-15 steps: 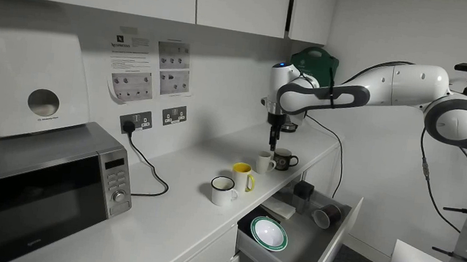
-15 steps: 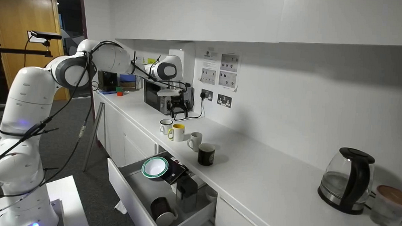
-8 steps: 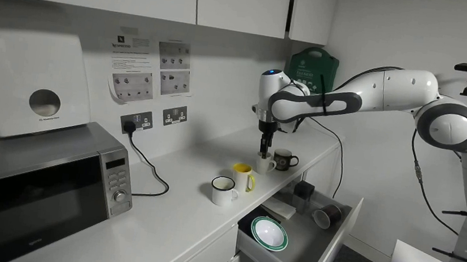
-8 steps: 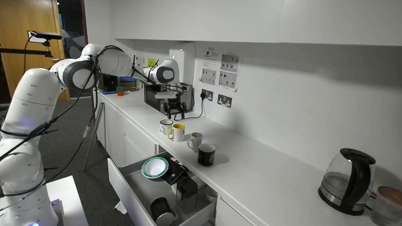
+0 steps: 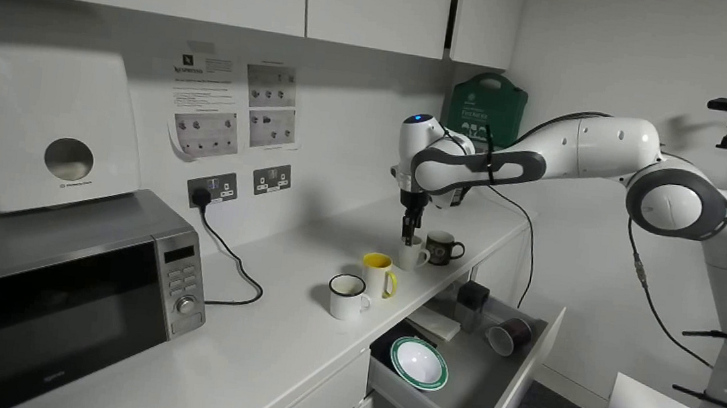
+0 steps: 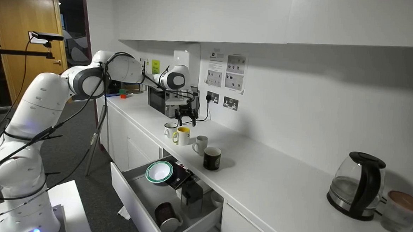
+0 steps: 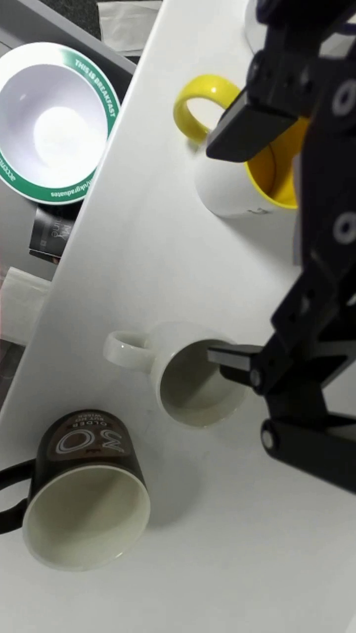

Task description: Move the third mug from the left, closer to the microwave

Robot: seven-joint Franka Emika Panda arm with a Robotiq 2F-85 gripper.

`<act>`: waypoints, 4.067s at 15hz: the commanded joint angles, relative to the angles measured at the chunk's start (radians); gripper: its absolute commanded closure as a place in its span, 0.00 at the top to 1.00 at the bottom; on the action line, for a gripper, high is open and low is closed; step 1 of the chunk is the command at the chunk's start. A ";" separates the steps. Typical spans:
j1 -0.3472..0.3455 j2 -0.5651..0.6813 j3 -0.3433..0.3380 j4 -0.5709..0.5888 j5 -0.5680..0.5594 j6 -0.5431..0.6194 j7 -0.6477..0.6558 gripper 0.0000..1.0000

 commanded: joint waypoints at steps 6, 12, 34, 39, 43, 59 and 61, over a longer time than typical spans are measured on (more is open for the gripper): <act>-0.097 0.135 0.007 0.192 0.078 -0.017 -0.111 1.00; -0.145 0.232 0.027 0.299 0.219 -0.093 -0.135 1.00; -0.138 0.417 0.046 0.538 0.241 -0.230 -0.166 0.64; -0.135 0.422 0.043 0.562 0.235 -0.267 -0.172 0.24; -0.134 0.422 0.042 0.573 0.234 -0.289 -0.183 0.00; -0.019 0.407 0.006 0.749 0.061 -0.399 -0.201 0.02; 0.009 0.405 0.001 0.790 0.021 -0.420 -0.213 0.02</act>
